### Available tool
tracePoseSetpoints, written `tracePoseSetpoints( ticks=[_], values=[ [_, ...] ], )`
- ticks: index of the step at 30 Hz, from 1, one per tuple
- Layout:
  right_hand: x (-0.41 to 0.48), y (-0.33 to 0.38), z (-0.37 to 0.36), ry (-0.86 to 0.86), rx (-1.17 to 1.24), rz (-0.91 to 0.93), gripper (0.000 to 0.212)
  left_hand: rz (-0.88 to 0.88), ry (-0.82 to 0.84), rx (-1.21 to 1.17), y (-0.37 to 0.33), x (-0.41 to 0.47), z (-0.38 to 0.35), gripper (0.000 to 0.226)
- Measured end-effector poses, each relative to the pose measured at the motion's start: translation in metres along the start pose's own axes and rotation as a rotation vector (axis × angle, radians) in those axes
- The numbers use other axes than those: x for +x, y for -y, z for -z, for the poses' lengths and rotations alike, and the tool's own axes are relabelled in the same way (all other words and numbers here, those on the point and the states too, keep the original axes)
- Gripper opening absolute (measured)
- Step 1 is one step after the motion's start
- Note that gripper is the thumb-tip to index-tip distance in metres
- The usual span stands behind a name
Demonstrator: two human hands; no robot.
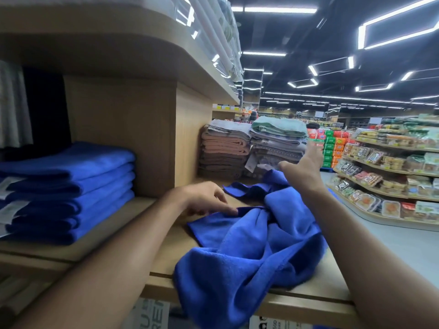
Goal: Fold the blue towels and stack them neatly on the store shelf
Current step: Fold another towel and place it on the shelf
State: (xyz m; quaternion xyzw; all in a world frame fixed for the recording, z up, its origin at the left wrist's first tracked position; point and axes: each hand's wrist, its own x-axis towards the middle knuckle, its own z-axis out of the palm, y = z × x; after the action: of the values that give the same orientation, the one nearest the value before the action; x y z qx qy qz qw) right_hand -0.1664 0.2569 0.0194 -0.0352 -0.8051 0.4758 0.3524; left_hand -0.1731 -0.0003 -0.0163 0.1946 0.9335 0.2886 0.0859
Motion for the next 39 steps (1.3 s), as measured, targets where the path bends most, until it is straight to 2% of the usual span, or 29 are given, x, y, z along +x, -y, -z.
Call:
tracePoseSetpoints(
  ticks=[2, 4, 5, 7, 10, 12, 13, 14, 16, 19, 21, 23, 24, 25, 26, 28, 29, 31, 32, 34, 36, 37, 39],
  values=[
    [-0.006, 0.004, -0.002, 0.066, -0.122, 0.093, 0.064, -0.053, 0.029, 0.111, 0.000, 0.000, -0.001, 0.032],
    [-0.018, 0.018, -0.005, 0.226, -0.073, 0.180, 0.027, -0.059, 0.022, 0.026, 0.000, -0.003, 0.001, 0.017],
    [-0.027, 0.024, -0.009, 0.355, -0.021, 0.218, 0.013, -0.046, -0.010, -0.118, -0.001, -0.006, 0.003, 0.015],
    [-0.046, 0.032, -0.019, 0.579, 0.038, 0.272, 0.007, 0.019, -0.055, -0.530, -0.004, -0.008, 0.007, 0.014],
    [-0.069, 0.044, -0.030, 0.712, 0.052, 0.327, 0.034, 0.119, 0.068, -1.044, -0.009, -0.014, 0.018, 0.019],
    [-0.080, 0.051, -0.034, 0.697, -0.023, 0.316, 0.060, 0.131, 0.128, -1.192, -0.011, -0.018, 0.022, 0.025],
    [-0.084, 0.054, -0.035, 0.648, -0.142, 0.317, 0.070, 0.126, 0.137, -1.220, -0.013, -0.020, 0.022, 0.026],
    [-0.086, 0.054, -0.036, 0.569, -0.308, 0.348, 0.073, 0.118, 0.136, -1.235, -0.014, -0.022, 0.021, 0.025],
    [-0.087, 0.054, -0.039, 0.420, -0.554, 0.455, 0.059, 0.113, 0.116, -1.239, -0.017, -0.023, 0.018, 0.021],
    [-0.083, 0.061, -0.035, 0.410, -0.459, 0.574, 0.022, 0.155, 0.101, -1.169, -0.017, -0.022, 0.015, 0.013],
    [-0.081, 0.067, -0.029, 0.581, -0.124, 0.485, 0.028, 0.201, 0.120, -1.053, -0.014, -0.021, 0.012, 0.016],
    [-0.085, 0.075, -0.021, 0.833, 0.459, 0.158, 0.025, 0.238, 0.088, -0.962, -0.013, -0.026, 0.009, 0.020],
    [-0.087, 0.076, -0.017, 0.962, 0.683, -0.014, 0.022, 0.238, 0.067, -0.945, -0.014, -0.029, 0.009, 0.019],
    [-0.088, 0.077, -0.012, 1.091, 0.807, -0.144, 0.022, 0.220, 0.053, -0.915, -0.016, -0.033, 0.007, 0.022],
    [-0.087, 0.078, -0.009, 1.223, 0.836, -0.213, 0.026, 0.161, 0.029, -0.884, -0.018, -0.037, 0.006, 0.035],
    [-0.085, 0.073, -0.005, 1.433, 0.773, -0.227, 0.033, 0.073, -0.021, -0.860, -0.030, -0.049, -0.001, 0.066],
    [-0.085, 0.072, -0.001, 1.488, 0.746, -0.211, 0.033, 0.069, -0.010, -0.825, -0.028, -0.045, -0.003, 0.061],
    [-0.085, 0.072, 0.007, 1.543, 0.743, -0.208, 0.031, 0.068, 0.131, -0.739, -0.027, -0.031, -0.009, 0.024],
    [-0.082, 0.070, 0.011, 1.495, 0.778, -0.243, 0.030, 0.068, 0.176, -0.676, -0.026, -0.028, -0.010, 0.009],
    [-0.067, 0.064, 0.017, 1.305, 0.899, -0.296, 0.031, 0.096, 0.139, -0.597, -0.023, -0.016, -0.011, 0.020],
    [-0.053, 0.061, 0.024, 1.267, 1.000, -0.314, 0.023, 0.112, 0.063, -0.603, -0.025, -0.016, -0.007, 0.018],
    [-0.048, 0.057, 0.025, 1.235, 0.962, -0.341, 0.027, 0.141, 0.020, -0.609, -0.025, -0.017, -0.005, 0.019],
    [-0.036, 0.042, 0.025, 1.102, 0.667, -0.399, 0.031, 0.222, -0.042, -0.603, -0.020, -0.020, 0.003, 0.028]
  ],
)
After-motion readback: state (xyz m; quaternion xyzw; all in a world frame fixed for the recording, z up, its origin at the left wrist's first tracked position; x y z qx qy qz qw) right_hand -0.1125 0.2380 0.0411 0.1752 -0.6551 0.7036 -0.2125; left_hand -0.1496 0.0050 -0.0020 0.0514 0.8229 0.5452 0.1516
